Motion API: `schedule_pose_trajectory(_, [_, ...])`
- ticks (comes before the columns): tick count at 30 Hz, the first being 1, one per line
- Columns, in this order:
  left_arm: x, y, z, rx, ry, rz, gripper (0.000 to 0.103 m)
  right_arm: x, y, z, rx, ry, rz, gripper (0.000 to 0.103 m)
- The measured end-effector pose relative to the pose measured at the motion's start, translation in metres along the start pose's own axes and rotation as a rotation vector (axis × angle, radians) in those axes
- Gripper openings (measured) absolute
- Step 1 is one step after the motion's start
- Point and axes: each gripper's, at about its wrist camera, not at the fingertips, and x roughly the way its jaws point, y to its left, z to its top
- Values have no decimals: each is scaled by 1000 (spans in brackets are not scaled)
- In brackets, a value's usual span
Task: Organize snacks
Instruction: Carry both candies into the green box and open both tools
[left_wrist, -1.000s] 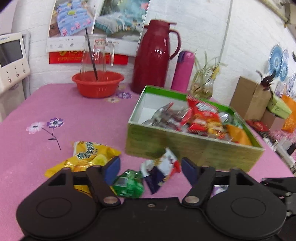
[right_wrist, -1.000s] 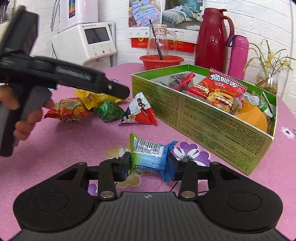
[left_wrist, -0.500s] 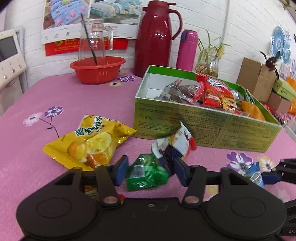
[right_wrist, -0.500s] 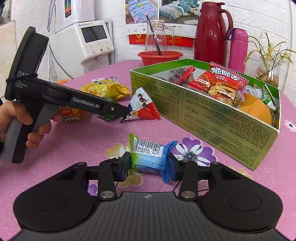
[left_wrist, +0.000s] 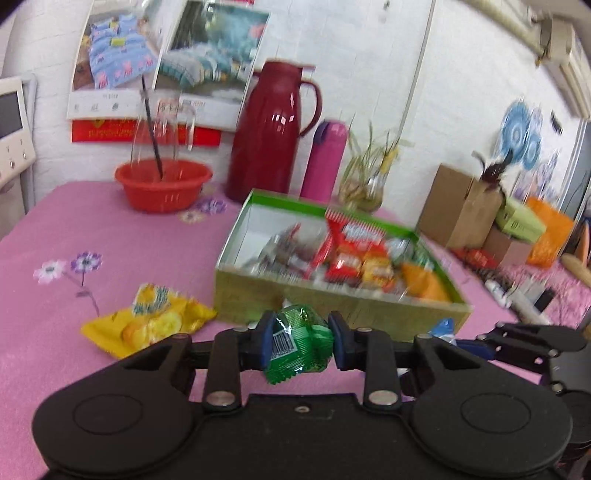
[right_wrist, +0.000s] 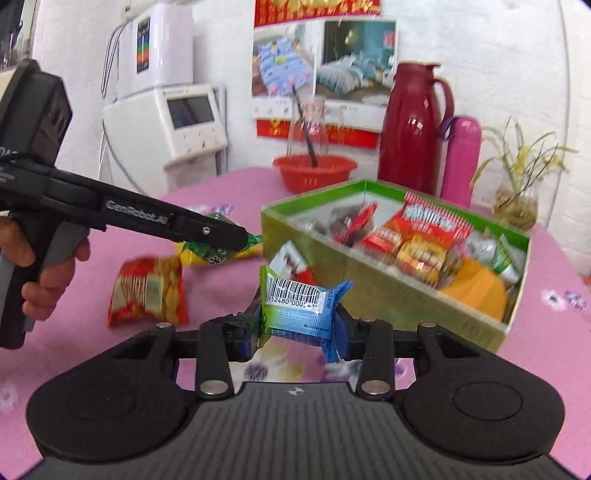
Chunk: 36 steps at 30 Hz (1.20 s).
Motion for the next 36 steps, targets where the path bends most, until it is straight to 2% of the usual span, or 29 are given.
schedule_pose_trajectory(5, [-2, -13, 33, -7, -93, -3, 45, 3, -18, 23, 26, -100, -84, 68])
schedule_pose_trajectory(10, [20, -14, 51, -38, -99, -3, 46, 18, -45, 31, 70, -153, -194, 69])
schedule_pose_trajectory(18, [66, -7, 49, -22, -82, -22, 46, 37, -73, 19, 81, -113, -259, 69])
schedule_pose_trajectory(26, [108, 4, 44, -32, -16, 13, 48, 67, -92, 9, 94, -62, -270, 69])
schedule_pose_trajectory(32, [134, 10, 41, -34, 22, 51, 52, 91, -90, 14, 64, -21, -260, 69])
schedule_pose_trajectory(35, [141, 10, 40, -36, 28, 64, 62, 99, -90, 16, 66, -11, -257, 69])
schedule_pose_trajectory(36, [143, 10, 40, -34, 27, 71, 70, 100, -89, 17, 64, -9, -258, 70])
